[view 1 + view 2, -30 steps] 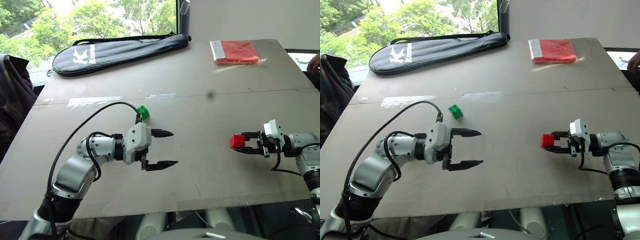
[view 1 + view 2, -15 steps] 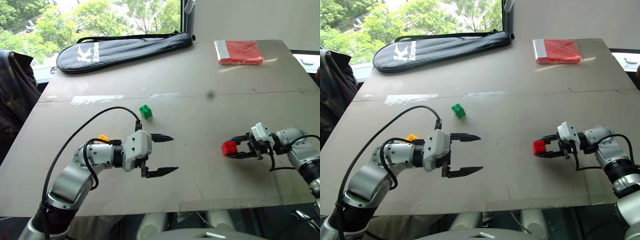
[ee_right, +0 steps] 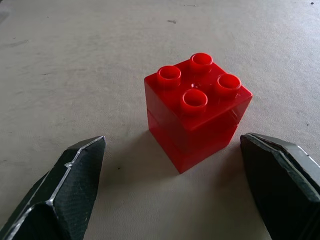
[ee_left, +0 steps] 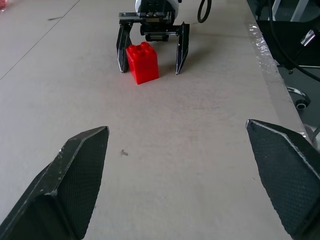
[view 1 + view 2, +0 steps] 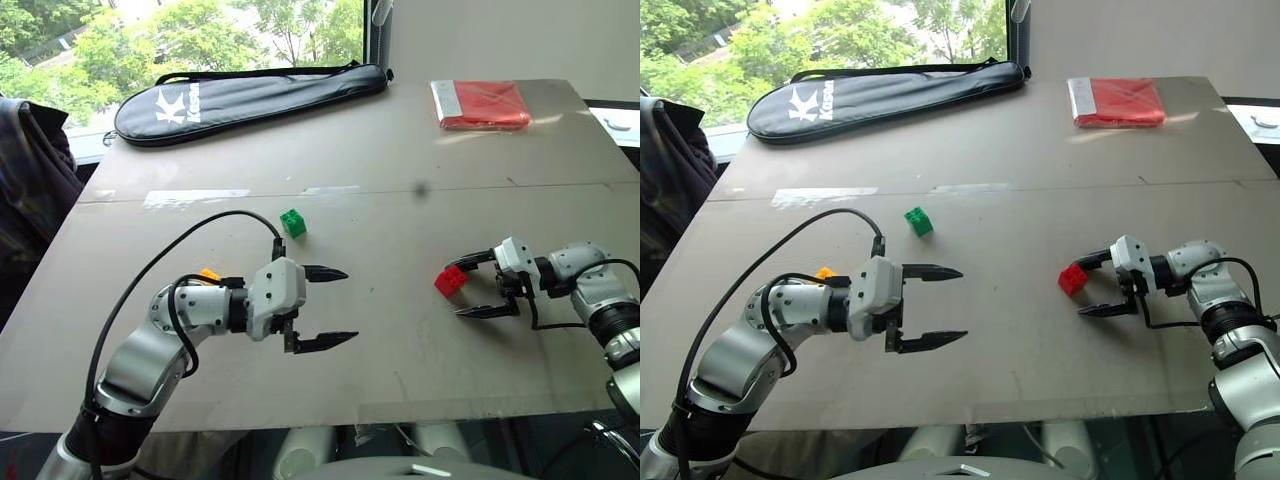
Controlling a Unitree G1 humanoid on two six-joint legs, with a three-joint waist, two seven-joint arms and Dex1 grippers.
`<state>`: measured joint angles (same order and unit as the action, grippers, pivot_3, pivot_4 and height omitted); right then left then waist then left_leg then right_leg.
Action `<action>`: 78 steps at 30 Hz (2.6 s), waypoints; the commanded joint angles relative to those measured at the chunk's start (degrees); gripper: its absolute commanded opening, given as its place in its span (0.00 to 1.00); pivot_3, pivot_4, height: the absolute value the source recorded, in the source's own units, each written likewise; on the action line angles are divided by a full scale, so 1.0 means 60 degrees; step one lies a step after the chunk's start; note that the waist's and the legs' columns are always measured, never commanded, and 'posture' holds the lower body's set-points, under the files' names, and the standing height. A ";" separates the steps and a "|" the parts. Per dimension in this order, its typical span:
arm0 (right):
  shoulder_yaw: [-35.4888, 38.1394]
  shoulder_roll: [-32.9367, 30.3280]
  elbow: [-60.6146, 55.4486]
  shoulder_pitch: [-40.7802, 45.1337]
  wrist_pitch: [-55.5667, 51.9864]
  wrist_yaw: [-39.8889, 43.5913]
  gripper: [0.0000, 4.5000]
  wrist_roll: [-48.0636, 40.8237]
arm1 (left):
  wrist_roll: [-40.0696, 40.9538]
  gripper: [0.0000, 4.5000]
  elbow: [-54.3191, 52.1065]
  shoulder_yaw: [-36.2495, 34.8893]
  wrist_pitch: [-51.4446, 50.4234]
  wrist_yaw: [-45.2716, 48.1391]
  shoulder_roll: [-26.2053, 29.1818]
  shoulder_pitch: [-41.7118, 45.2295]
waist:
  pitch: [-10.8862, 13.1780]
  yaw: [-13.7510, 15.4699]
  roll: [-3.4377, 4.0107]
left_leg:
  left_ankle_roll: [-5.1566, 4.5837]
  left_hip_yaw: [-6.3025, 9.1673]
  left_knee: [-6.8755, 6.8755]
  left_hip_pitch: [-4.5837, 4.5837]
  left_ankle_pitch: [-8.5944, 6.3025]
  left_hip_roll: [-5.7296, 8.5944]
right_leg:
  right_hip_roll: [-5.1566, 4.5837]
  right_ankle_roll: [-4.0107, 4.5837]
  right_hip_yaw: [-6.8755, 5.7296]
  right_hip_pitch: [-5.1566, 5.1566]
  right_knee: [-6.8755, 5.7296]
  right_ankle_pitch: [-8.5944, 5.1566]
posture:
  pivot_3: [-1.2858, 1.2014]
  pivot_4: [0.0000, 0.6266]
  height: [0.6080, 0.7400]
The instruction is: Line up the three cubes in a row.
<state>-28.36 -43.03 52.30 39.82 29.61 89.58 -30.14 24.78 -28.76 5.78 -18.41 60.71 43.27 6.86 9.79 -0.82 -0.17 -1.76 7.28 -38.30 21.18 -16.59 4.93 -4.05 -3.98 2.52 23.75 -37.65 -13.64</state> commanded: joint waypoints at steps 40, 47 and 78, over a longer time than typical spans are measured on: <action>0.4131 0.2060 0.0141 -0.0352 -0.1814 -0.0261 0.98 0.2413 | -0.0484 1.00 0.0437 0.0319 0.0661 0.0168 -0.0249 0.0452 | -0.0002 -0.0213 -0.0001 | 0.0021 0.0003 -0.0002 -0.0028 0.0013 -0.0004 | 0.0013 0.0021 0.0002 -0.0005 -0.0039 0.0015 | 0.52 0.24 0.79; 0.4258 0.2165 -0.0204 -0.0448 -0.1989 -0.0508 0.98 0.2544 | -0.0545 1.00 0.0616 0.0294 0.0774 0.0169 -0.0253 0.0473 | -0.0002 -0.0224 -0.0001 | 0.0022 0.0004 -0.0002 -0.0028 0.0014 -0.0004 | 0.0013 0.0021 0.0002 -0.0005 -0.0040 0.0015 | 0.52 0.24 0.79; 0.7776 0.0906 -0.7444 -0.5359 -0.4412 -0.2639 0.98 -0.0399 | -0.3782 1.00 0.0845 -0.0659 -0.0436 -0.8210 -0.4620 -0.0795 | -0.0003 0.0275 0.0000 | 0.0017 0.0025 -0.0021 -0.0010 0.0014 0.0002 | 0.0006 0.0010 -0.0018 -0.0020 -0.0022 0.0025 | 0.52 0.24 0.79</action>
<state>16.03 -37.55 11.22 8.61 3.73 75.43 -30.73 6.95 -23.82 -0.87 -19.27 17.55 17.56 1.02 9.77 0.83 -0.17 -1.59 7.44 -38.43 21.15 -16.47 4.95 -4.02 -3.93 2.39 23.63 -37.76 -13.49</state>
